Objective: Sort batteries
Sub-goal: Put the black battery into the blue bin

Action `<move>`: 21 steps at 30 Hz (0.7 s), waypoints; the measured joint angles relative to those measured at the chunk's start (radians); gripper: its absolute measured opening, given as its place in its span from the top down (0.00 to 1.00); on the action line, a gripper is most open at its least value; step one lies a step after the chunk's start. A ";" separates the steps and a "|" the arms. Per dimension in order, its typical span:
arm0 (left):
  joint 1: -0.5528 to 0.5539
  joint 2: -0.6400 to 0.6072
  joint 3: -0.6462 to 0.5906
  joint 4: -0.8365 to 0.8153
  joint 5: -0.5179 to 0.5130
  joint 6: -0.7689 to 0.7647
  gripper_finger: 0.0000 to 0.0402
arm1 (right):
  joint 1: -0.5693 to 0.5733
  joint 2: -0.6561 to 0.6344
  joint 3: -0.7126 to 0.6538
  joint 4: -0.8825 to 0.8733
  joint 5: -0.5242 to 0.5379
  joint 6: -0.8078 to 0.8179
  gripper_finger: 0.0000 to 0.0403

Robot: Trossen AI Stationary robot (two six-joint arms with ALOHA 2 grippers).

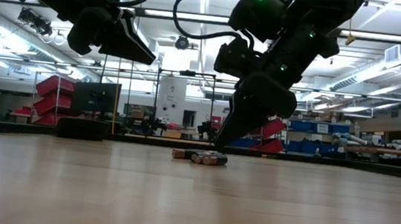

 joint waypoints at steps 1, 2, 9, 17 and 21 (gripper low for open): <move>0.000 0.000 0.000 0.000 0.000 0.000 0.70 | 0.000 0.000 0.000 -0.003 0.000 0.000 0.58; 0.000 0.000 0.000 0.000 0.000 0.000 0.70 | 0.000 0.000 0.000 -0.006 0.000 0.000 0.58; 0.000 0.000 0.000 0.000 0.000 0.000 0.70 | 0.001 0.038 0.000 -0.012 0.000 0.002 0.58; 0.000 0.000 0.000 -0.002 0.000 0.000 0.70 | 0.017 0.075 0.003 -0.005 0.007 0.032 0.59; 0.000 0.000 0.000 -0.001 0.000 0.000 0.70 | 0.018 0.073 0.001 0.002 0.010 0.043 0.61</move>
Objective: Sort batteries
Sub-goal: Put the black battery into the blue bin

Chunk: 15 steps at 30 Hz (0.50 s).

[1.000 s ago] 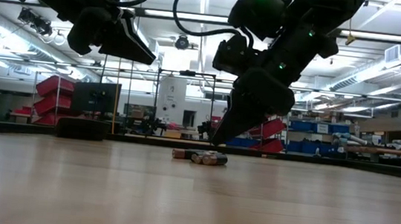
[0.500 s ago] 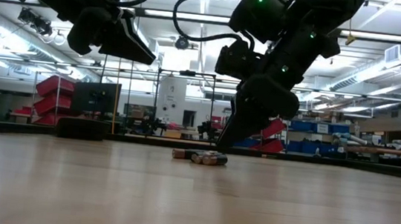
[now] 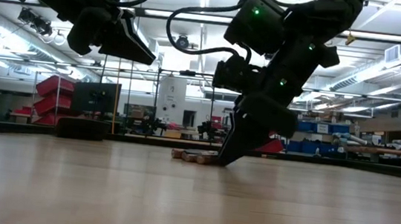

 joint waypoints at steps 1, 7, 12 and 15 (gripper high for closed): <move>0.000 0.000 0.000 0.000 0.000 0.000 0.70 | 0.000 0.000 -0.001 0.006 0.000 -0.001 0.61; 0.000 0.000 0.000 0.000 0.000 0.000 0.70 | -0.006 0.003 -0.002 0.029 -0.002 0.018 0.61; 0.000 0.000 0.000 0.001 0.000 0.000 0.70 | 0.003 0.003 -0.002 0.033 -0.013 0.021 0.63; 0.000 0.000 0.000 0.001 0.000 0.000 0.70 | 0.018 0.004 -0.002 0.037 -0.008 0.036 0.64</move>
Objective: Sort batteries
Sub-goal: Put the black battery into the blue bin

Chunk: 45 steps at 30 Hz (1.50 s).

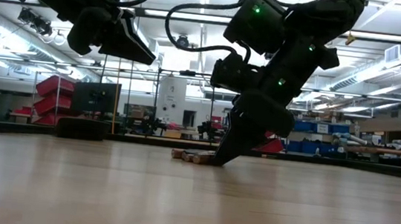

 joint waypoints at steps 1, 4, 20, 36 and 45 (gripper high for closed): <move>0.000 0.000 0.000 0.000 0.000 0.000 0.70 | 0.004 0.000 0.000 0.001 -0.001 0.008 0.64; 0.000 0.000 0.000 0.000 0.000 0.000 0.70 | 0.018 0.000 0.000 0.003 -0.022 0.032 0.65; 0.000 0.000 0.000 0.000 0.000 0.000 0.70 | 0.035 0.003 0.000 0.071 -0.014 -0.026 0.66; 0.000 0.000 0.000 0.008 0.000 0.000 0.70 | 0.024 0.015 0.000 0.123 -0.011 -0.106 0.67; 0.000 0.000 0.000 0.001 0.000 -0.003 0.70 | 0.018 0.062 0.004 0.163 -0.007 -0.089 0.71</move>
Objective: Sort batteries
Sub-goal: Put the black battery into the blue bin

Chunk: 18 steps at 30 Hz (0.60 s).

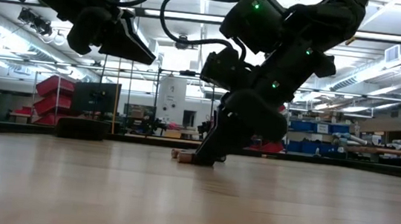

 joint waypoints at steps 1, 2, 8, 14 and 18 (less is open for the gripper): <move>0.000 0.000 0.000 0.001 0.000 0.000 0.70 | 0.000 0.000 0.000 0.000 -0.001 0.011 0.72; 0.000 0.000 0.000 0.001 0.000 0.000 0.70 | 0.000 0.001 0.000 -0.001 -0.006 0.019 0.75; 0.000 0.000 0.000 0.000 0.000 0.000 0.70 | 0.001 0.001 0.000 -0.011 -0.036 0.037 0.94; 0.000 0.000 0.000 0.000 0.000 0.000 0.70 | 0.008 -0.028 -0.004 -0.029 -0.032 0.102 0.94; 0.000 0.000 0.000 0.000 0.000 0.000 0.70 | 0.031 -0.110 -0.007 -0.085 0.019 0.170 0.94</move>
